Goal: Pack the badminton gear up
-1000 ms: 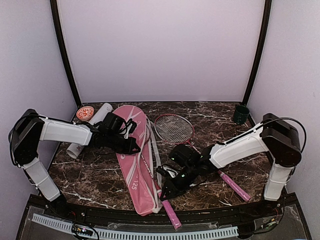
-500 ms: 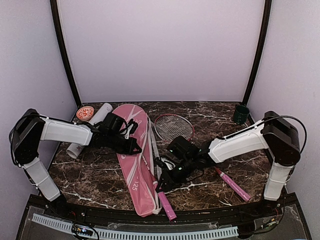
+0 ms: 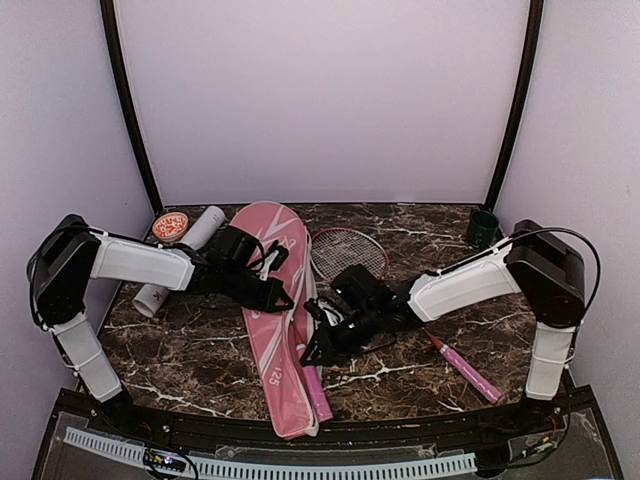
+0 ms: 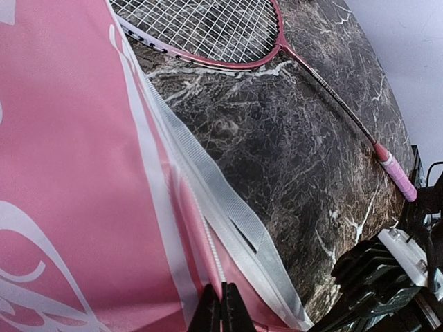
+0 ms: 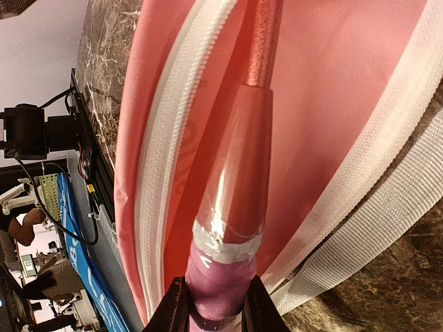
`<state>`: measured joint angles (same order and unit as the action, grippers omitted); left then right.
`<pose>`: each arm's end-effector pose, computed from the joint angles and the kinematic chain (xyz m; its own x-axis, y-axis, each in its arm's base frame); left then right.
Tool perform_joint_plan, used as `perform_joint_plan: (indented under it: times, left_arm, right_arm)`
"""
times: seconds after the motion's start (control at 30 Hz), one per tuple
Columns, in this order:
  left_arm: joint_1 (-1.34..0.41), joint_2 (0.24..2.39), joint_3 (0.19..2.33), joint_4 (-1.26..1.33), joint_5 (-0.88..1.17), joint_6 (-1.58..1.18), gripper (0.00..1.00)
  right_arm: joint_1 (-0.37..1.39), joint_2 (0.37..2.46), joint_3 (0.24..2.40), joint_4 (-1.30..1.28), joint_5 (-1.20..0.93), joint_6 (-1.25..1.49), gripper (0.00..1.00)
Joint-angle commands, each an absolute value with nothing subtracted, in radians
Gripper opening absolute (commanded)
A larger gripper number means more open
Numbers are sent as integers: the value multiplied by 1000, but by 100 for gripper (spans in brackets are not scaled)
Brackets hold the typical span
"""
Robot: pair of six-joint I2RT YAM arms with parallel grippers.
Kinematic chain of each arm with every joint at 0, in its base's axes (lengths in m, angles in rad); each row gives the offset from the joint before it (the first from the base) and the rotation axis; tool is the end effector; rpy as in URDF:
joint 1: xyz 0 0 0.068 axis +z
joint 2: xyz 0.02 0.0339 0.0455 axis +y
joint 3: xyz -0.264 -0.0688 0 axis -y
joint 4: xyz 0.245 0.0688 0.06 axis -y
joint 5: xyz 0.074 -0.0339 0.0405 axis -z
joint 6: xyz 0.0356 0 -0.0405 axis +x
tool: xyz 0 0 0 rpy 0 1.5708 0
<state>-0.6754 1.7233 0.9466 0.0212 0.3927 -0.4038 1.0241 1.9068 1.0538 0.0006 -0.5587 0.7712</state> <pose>0.2683 -0.2324 0.1722 -0.8045 0.1793 -0.5663 0.5208 0.6713 -0.5273 0.1824 0.3361 0.1392 -0.9119 -0.3617 -0.1938 -0.3767 0.5506 0.7449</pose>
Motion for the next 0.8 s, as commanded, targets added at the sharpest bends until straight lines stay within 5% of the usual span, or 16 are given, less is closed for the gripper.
perform_joint_plan:
  times: [0.0,0.77]
  left_arm:
    - [-693,1726,979,30,448,-393,0]
    - [-703,1725,969,51,426,-413,0]
  right_arm:
    - [1019,1934,1081,200,-542,796,0]
    - [999,1926,1083,259,-483,881,0]
